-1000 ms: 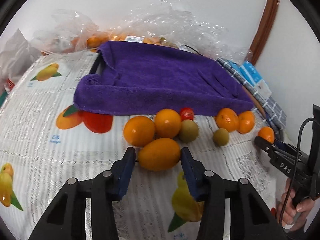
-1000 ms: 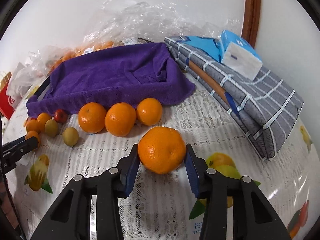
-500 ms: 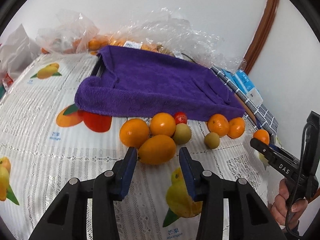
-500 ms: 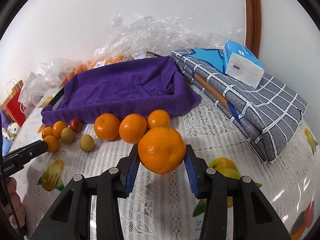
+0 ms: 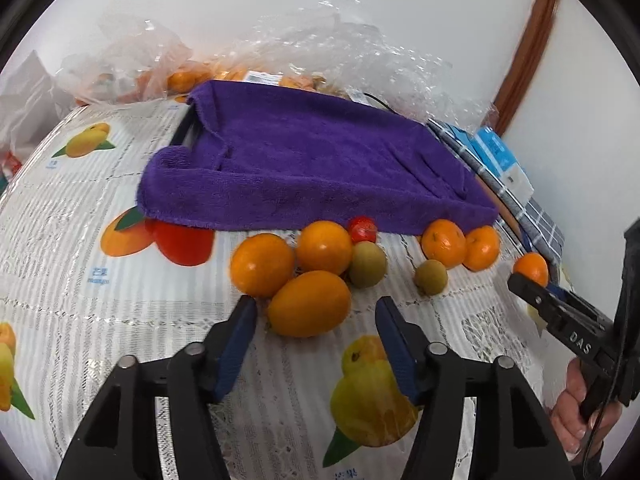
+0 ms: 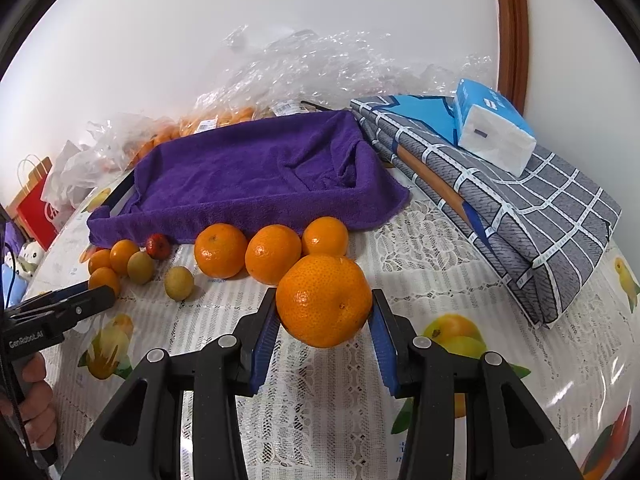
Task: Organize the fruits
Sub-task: 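Close the left tool on an oval orange while the right tool holds its orange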
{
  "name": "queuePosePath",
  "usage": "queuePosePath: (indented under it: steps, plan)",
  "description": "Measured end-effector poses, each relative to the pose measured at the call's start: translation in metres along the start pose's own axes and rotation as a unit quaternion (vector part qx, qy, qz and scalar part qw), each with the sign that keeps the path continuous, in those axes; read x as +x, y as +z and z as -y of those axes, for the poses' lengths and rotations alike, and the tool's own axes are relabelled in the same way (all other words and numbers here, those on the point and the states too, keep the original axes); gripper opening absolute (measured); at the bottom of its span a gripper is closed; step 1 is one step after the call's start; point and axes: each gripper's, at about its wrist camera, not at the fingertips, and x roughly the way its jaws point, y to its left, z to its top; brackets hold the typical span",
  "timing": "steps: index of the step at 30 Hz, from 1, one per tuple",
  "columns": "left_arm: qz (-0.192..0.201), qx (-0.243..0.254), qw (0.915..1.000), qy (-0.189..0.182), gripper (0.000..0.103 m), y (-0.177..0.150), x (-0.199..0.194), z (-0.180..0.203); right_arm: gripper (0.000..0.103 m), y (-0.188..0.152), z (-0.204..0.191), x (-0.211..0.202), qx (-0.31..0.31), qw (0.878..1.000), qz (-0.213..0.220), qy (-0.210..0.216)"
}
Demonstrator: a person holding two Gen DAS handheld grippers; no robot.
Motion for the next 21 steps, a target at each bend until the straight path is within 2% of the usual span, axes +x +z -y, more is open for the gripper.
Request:
queuePosePath:
  steps: [1, 3, 9, 16, 21]
  plan:
    - [0.001, -0.005, 1.0, 0.0, 0.044, 0.001, 0.0, -0.002, 0.044, 0.0, 0.0, 0.0, -0.001, 1.0, 0.001, -0.001]
    - [0.002, -0.016, 0.9998, -0.012, 0.04, 0.001, 0.0, -0.007, 0.044, 0.0, 0.0, 0.0, -0.001, 1.0, 0.002, -0.002]
    - [0.027, -0.019, 0.999, -0.031, 0.04, -0.002, -0.011, -0.009, 0.044, -0.001, 0.002, -0.001, 0.002, 1.0, 0.003, 0.0]
    - [0.053, -0.016, 0.9978, -0.036, 0.04, -0.003, -0.021, -0.008, 0.044, -0.002, 0.006, -0.01, 0.011, 0.999, 0.025, 0.015]
    - [0.057, -0.019, 0.9978, -0.03, 0.04, -0.003, -0.023, -0.009, 0.044, -0.001, 0.005, -0.012, 0.011, 0.999, 0.032, 0.014]
